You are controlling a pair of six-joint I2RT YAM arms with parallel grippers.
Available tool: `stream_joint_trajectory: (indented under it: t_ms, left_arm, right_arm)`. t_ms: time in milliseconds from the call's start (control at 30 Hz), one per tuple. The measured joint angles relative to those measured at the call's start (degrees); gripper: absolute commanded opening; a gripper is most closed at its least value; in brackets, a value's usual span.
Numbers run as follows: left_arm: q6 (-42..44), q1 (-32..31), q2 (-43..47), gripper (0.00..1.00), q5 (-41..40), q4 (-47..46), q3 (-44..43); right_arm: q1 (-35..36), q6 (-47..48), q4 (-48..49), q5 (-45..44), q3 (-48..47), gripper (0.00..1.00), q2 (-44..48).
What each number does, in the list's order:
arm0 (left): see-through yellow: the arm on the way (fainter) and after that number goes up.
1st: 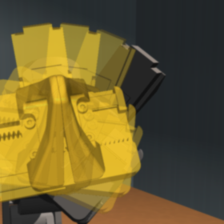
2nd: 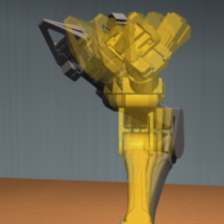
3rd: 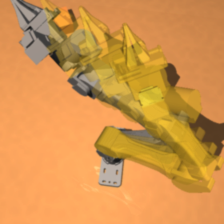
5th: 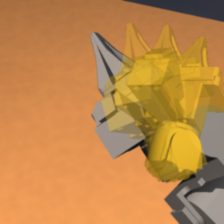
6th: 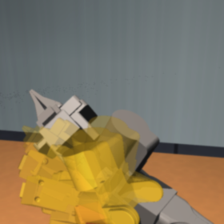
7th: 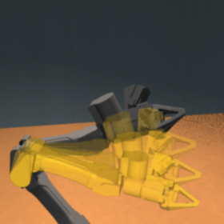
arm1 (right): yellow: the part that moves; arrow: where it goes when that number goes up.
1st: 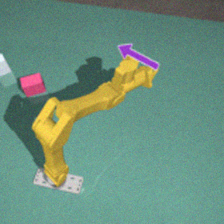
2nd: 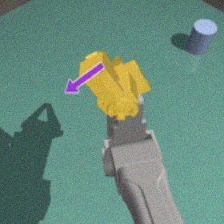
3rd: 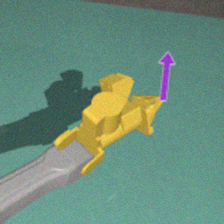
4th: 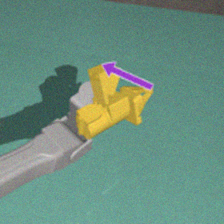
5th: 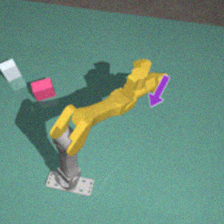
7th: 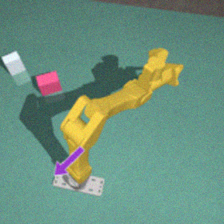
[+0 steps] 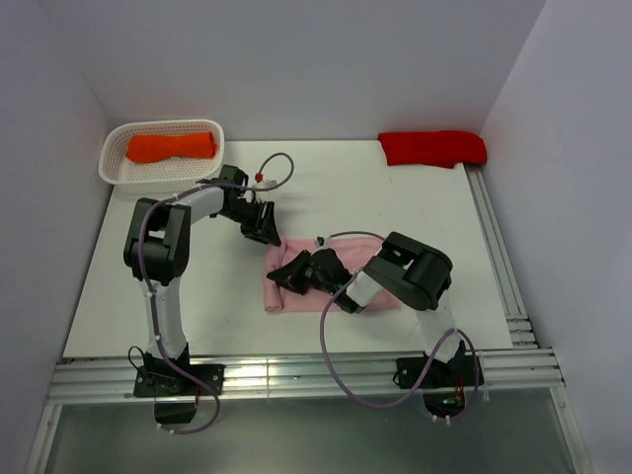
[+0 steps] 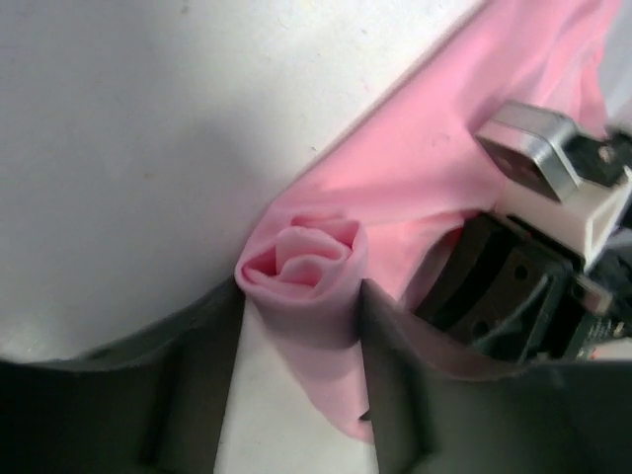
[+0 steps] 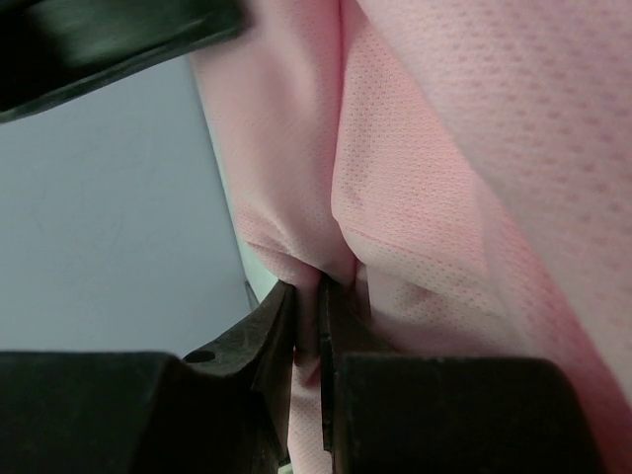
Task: Roll the t-shirts
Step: Roll the tshirt
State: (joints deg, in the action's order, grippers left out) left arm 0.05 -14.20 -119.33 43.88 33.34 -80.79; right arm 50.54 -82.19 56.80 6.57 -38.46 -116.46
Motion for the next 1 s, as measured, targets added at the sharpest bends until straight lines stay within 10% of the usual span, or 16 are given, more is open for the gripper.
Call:
stream_joint_trajectory:
  t_ms: [200, 500, 1000]
  left_arm:
    - [-1.6, -1.2, -1.1, 0.00, -5.6, 1.2, -1.6]
    - [-5.1, -3.6, -0.8, 0.00, -14.1, 4.3, -4.1]
    - [-4.0, -5.1, -1.5, 0.00, -25.8, 7.6, -9.6]
  right_arm:
    - [0.0, 1.2, -4.8, -0.8, -0.7, 0.20, 2.2]
    - [2.4, 7.1, -25.2, -9.4, -2.0, 0.49, 12.2]
    - [11.9, 21.9, -77.6, -34.0, -40.4, 0.51, 8.4]
